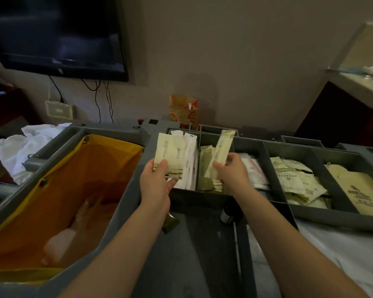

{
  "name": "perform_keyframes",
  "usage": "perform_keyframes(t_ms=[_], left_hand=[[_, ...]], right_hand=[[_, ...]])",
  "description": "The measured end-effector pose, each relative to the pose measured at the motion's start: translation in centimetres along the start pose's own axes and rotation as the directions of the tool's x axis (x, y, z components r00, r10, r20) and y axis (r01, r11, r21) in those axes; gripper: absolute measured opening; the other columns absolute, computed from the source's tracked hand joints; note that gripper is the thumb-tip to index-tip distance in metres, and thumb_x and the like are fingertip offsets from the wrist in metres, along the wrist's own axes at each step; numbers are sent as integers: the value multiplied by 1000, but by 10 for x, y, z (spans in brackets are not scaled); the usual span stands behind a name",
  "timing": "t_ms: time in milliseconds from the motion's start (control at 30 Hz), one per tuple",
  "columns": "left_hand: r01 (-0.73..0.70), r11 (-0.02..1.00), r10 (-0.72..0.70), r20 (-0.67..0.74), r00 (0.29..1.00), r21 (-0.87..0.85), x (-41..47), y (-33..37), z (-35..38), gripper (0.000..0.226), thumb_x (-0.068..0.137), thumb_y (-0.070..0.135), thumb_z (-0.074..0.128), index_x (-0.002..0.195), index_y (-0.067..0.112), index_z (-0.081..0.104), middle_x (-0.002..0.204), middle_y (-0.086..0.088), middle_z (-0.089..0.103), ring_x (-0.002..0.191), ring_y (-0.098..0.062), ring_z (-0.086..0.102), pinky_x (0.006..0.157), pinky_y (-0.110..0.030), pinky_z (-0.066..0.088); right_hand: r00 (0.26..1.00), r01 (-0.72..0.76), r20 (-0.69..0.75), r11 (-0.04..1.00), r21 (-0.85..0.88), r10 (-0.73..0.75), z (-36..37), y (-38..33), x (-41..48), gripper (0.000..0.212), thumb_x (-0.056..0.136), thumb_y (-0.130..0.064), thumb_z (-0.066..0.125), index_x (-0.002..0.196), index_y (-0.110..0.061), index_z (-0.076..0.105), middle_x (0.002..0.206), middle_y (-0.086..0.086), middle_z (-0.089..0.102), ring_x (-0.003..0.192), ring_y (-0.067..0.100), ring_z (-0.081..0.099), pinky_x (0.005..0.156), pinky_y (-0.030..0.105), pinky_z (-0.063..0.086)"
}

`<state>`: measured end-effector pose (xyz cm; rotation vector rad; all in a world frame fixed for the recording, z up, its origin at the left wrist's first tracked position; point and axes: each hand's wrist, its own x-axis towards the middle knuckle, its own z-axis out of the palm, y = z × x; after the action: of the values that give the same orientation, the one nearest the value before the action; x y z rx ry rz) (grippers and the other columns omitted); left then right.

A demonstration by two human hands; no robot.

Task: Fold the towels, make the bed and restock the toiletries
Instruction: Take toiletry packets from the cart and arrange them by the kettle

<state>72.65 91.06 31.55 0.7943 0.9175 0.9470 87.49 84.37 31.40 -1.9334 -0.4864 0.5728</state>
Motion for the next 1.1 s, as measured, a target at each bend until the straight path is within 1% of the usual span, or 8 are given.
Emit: perform_keyframes(t_ms=[133, 233, 367, 467, 667, 767, 933, 1100], left_hand=[[-29, 999, 27, 40, 999, 47, -5, 1, 3, 19, 96, 15, 51, 115, 16, 56, 107, -3, 64, 99, -17, 63, 75, -34, 57], [-58, 994, 51, 77, 996, 97, -8, -3, 6, 21, 96, 15, 52, 116, 15, 56, 108, -3, 65, 98, -16, 64, 73, -30, 55], [-48, 991, 30, 150, 988, 121, -14, -12, 15, 12, 94, 14, 55, 104, 18, 60, 107, -6, 67, 97, -19, 66, 71, -31, 54], [-71, 987, 30, 263, 964, 146, -25, -16, 31, 12, 92, 12, 58, 99, 20, 62, 103, -6, 69, 93, -20, 68, 71, -32, 55], [-118, 954, -14, 433, 901, 277, -47, -30, 69, 19, 89, 9, 61, 107, 15, 64, 96, -4, 69, 81, -11, 69, 64, -20, 55], [-152, 929, -17, 450, 893, 337, -56, -42, 80, 13, 88, 6, 62, 89, 19, 64, 80, -1, 67, 62, -2, 65, 59, -15, 52], [-167, 915, 18, 376, 926, 366, -62, -51, 95, 10, 89, 7, 61, 89, 15, 65, 81, -2, 66, 70, -8, 64, 62, -18, 52], [-211, 896, 97, 292, 952, 390, -71, -55, 98, 11, 90, 8, 60, 86, 17, 66, 82, -2, 66, 76, -12, 63, 64, -19, 51]], right_hand=[[994, 52, 110, 894, -445, -3, 10, 2, 12, 66, 93, -13, 56, 149, -21, 21, 131, 10, 53, 113, 27, 55, 79, 33, 48], [986, 163, 129, 760, -629, -105, 11, 1, 0, 43, 97, -19, 50, 139, -20, 43, 131, 7, 53, 113, 24, 54, 86, 33, 47], [987, 151, 74, 985, -82, -145, -5, -11, -34, 29, 99, -34, 45, 115, -17, 62, 104, -1, 66, 93, 14, 62, 80, 33, 52], [976, 110, 172, 983, 148, -135, -22, -12, -58, 20, 96, -30, 53, 111, -22, 63, 101, -4, 69, 92, 11, 66, 80, 30, 56], [996, 89, -34, 911, 404, -82, -70, 10, -62, 18, 91, -9, 60, 104, -22, 58, 93, -1, 70, 84, 13, 69, 72, 29, 58], [987, 104, -148, 943, 317, -59, -100, 27, -51, 25, 90, -14, 63, 111, -23, 51, 96, 0, 69, 87, 15, 69, 80, 36, 58], [935, 107, -346, 992, 68, -77, -163, 51, 2, 32, 93, -23, 59, 124, -19, 51, 97, -3, 62, 91, 15, 61, 83, 37, 53], [973, -71, -231, 964, -257, 10, -185, 75, 56, 48, 96, -25, 54, 140, -15, 41, 132, 11, 55, 108, 26, 56, 81, 36, 48]])
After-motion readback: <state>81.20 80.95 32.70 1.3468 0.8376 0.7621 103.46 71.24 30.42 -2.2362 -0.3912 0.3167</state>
